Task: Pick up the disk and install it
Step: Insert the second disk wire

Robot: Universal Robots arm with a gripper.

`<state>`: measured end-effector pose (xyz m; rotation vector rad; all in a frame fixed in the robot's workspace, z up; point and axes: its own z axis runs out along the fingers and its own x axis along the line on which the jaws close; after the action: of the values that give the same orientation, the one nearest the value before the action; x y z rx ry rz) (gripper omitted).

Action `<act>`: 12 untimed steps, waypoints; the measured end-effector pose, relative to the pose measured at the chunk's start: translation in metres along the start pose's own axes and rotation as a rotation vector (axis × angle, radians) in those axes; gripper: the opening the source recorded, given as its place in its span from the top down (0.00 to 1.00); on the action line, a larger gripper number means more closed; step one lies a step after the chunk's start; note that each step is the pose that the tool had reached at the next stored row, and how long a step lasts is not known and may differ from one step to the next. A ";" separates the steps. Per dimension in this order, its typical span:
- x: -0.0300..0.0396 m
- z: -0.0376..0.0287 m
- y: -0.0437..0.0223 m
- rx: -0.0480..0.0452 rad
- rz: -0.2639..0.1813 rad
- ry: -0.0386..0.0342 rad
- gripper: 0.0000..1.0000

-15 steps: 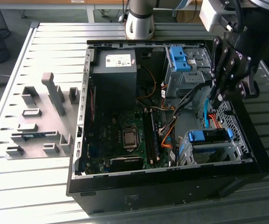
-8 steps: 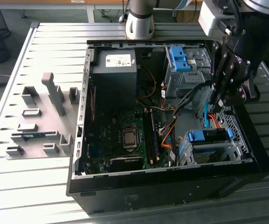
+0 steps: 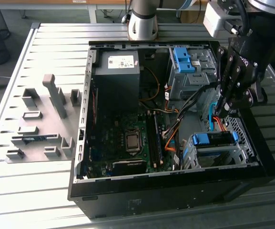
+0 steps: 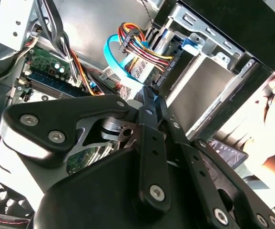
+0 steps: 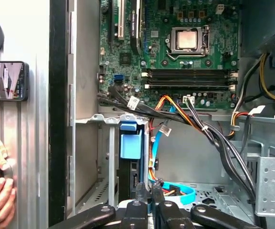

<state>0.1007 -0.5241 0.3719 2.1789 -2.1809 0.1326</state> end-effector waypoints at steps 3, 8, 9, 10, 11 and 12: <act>0.0037 0.0063 0.0001 0.0011 0.000 -0.0209 0.84; 0.0067 0.0083 0.0020 0.0353 0.000 -0.0278 0.84; 0.0068 0.0084 0.0036 0.0468 0.001 -0.0275 0.84; 0.0071 0.0089 0.0057 0.0552 0.002 -0.0278 0.84; 0.0078 0.0097 0.0073 0.0600 0.003 -0.0278 0.84; 0.0092 0.0106 0.0084 0.0607 0.003 -0.0279 0.84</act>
<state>0.0926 -0.5342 0.3621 2.2227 -2.2232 0.1718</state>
